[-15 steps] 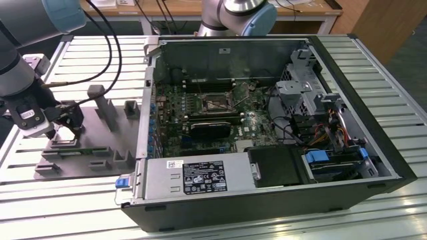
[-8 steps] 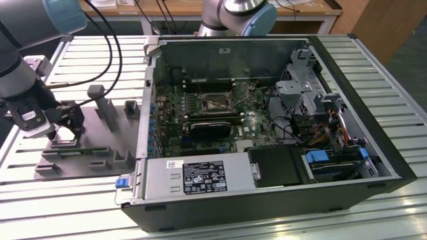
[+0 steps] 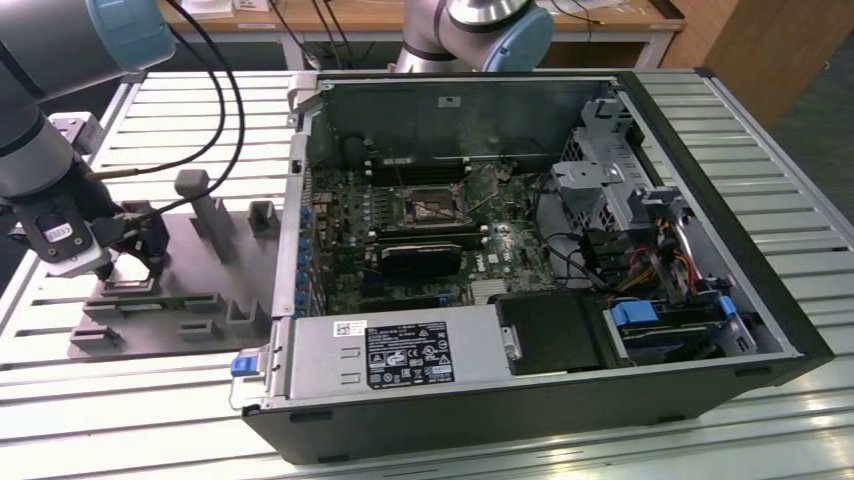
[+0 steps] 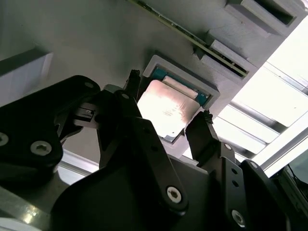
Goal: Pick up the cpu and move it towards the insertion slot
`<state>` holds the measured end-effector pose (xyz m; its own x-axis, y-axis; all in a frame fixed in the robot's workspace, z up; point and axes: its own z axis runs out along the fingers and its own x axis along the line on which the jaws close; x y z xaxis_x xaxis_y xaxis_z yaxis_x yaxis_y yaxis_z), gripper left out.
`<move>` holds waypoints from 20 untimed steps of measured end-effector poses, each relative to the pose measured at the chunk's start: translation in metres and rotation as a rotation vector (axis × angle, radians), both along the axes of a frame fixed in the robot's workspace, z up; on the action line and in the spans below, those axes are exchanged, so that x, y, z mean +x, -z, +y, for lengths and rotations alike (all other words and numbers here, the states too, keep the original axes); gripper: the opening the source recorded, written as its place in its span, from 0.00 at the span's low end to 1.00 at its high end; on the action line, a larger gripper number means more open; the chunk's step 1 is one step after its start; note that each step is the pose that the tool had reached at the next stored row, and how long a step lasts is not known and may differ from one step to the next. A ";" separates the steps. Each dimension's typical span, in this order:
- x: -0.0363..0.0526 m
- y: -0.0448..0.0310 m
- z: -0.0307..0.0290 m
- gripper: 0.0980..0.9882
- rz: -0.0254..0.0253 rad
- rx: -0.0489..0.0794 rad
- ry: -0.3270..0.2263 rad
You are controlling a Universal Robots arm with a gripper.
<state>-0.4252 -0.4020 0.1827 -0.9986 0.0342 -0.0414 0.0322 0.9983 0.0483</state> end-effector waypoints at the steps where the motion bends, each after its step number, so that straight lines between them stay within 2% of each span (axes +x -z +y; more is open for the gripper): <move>1: 0.0000 0.0001 0.0000 0.63 -0.0001 0.000 0.000; 5: 0.0000 0.0001 0.0000 0.62 -0.0002 0.000 0.000; 7: 0.0000 0.0001 0.0000 0.50 -0.0001 0.000 0.000; 15: 0.0001 -0.0003 0.0000 0.50 -0.0004 0.000 0.000; 20: 0.0000 -0.0071 0.0000 0.50 -0.0003 0.001 0.000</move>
<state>-0.4251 -0.4020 0.1897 -0.9985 0.0345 -0.0416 0.0324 0.9983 0.0490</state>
